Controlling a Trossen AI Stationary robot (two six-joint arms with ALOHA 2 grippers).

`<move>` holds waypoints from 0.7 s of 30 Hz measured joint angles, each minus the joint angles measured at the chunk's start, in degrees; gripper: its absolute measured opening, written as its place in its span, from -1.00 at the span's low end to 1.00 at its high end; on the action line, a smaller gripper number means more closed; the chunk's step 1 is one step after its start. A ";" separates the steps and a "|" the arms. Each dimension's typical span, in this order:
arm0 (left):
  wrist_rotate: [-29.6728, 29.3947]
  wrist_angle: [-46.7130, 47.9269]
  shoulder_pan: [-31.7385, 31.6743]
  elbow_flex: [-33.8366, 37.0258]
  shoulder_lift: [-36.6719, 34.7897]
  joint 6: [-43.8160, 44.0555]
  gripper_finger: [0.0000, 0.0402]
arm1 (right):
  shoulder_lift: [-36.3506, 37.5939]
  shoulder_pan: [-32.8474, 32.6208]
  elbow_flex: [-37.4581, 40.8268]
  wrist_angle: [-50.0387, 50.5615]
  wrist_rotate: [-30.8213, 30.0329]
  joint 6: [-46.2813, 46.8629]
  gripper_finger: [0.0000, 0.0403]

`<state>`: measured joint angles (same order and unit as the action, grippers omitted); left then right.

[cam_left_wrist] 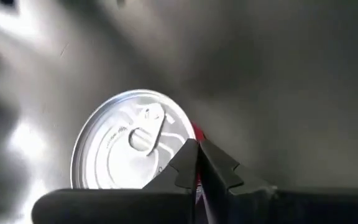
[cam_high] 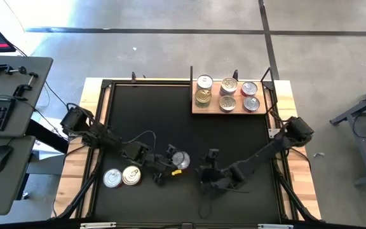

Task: Stack canned seafood by type on shelf
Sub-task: Stack the red tuna can on top of the other red tuna can on the shelf

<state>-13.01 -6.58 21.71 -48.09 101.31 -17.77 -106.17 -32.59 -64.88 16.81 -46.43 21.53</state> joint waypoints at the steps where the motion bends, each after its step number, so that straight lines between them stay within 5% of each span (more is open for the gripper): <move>1: 1.26 -1.49 -0.29 1.16 -0.69 0.35 -1.00 | 0.52 -0.91 0.00 -0.12 -1.19 -1.86 0.22; 13: 14.20 -28.43 -6.21 14.03 -4.86 7.61 -1.00 | -0.76 1.47 0.02 -5.67 5.82 -25.56 0.24; 21: 14.49 -35.41 -8.05 18.61 -4.73 10.26 -1.00 | -7.42 6.30 0.09 -17.07 8.73 -37.19 0.30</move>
<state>1.48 -42.00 13.66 -29.48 96.58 -7.51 -113.58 -26.29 -64.79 -0.26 -37.69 -15.65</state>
